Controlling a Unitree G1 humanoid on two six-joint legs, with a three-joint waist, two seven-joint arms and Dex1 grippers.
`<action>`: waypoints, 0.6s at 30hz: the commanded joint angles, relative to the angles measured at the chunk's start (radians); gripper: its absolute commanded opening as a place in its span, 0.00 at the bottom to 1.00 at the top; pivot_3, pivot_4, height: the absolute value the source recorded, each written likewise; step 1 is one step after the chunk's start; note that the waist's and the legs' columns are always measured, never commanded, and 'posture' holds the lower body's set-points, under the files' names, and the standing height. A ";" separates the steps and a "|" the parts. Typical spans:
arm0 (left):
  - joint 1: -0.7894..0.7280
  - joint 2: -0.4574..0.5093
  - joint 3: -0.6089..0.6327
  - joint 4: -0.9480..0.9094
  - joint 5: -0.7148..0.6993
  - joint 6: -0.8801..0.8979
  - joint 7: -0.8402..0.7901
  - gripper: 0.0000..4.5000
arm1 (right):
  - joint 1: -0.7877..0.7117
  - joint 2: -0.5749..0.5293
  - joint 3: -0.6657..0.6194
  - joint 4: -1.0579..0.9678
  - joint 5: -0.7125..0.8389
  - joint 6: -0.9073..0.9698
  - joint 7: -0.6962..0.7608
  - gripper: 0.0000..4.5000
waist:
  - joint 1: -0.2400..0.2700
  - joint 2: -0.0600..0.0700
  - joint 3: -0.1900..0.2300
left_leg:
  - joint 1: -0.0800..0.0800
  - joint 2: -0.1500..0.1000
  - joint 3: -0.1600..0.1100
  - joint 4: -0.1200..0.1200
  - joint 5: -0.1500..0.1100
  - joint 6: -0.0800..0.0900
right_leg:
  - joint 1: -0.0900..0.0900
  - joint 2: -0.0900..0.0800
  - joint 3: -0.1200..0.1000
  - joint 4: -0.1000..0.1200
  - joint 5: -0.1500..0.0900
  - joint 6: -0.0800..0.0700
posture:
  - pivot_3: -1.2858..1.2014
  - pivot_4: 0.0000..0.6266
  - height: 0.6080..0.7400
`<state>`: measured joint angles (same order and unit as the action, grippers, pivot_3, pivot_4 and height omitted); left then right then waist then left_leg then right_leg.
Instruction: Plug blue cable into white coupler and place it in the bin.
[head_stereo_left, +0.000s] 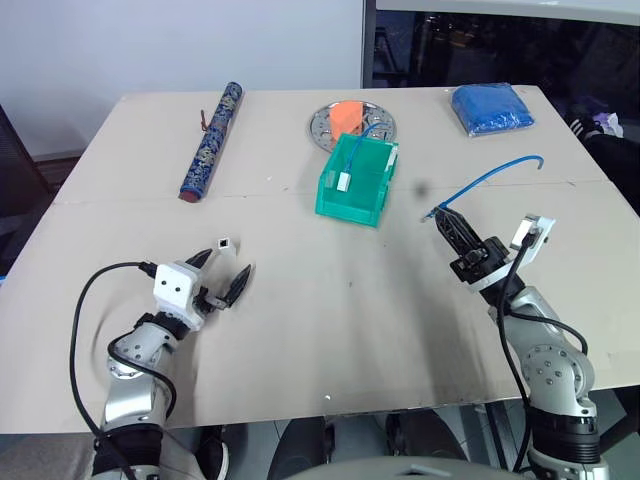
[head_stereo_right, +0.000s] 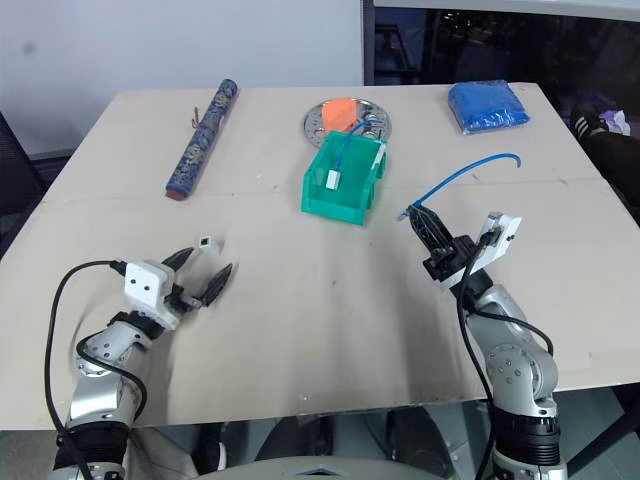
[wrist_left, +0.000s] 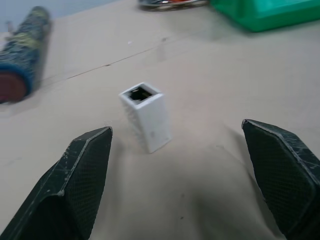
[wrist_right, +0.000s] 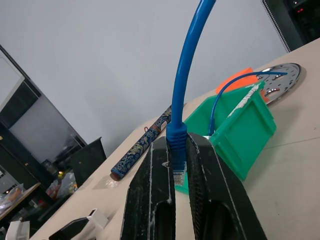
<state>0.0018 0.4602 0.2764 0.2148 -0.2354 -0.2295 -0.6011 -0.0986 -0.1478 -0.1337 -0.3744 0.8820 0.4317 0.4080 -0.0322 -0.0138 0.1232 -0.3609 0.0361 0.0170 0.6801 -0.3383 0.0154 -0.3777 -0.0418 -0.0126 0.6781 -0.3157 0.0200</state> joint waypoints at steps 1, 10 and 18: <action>0.013 -0.034 -0.013 -0.008 0.032 0.080 0.094 0.94 | -0.031 -0.012 -0.010 -0.017 0.008 -0.004 0.011 0.00 | 0.003 0.001 -0.001 | 0.000 0.000 0.000 0.000 0.000 0.000 | 0.000 0.000 0.000 0.000 0.000 0.000 | 0.52 0.24 1.00; -0.010 -0.114 -0.022 -0.087 0.020 0.236 0.248 0.94 | -0.023 -0.014 -0.006 -0.026 0.006 -0.005 0.007 0.00 | 0.025 0.002 -0.002 | 0.001 0.000 0.000 0.000 0.000 0.000 | 0.001 0.000 0.000 0.000 0.000 0.000 | 0.52 0.24 1.00; -0.102 -0.131 -0.048 -0.052 0.051 0.289 0.294 0.83 | -0.024 -0.010 0.002 -0.025 0.002 -0.006 0.006 0.00 | 0.053 0.004 -0.003 | 0.001 -0.001 -0.003 0.002 0.001 -0.001 | 0.003 0.001 -0.002 0.001 0.000 0.000 | 0.52 0.24 1.00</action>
<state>-0.0887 0.3387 0.2502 0.1221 -0.2053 0.0277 -0.3276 -0.1129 -0.1583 -0.1310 -0.3723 0.8801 0.4325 0.4093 0.0204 -0.0097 0.1199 -0.3597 0.0350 0.0136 0.6825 -0.3376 0.0147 -0.3746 -0.0410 -0.0148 0.6791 -0.3154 0.0198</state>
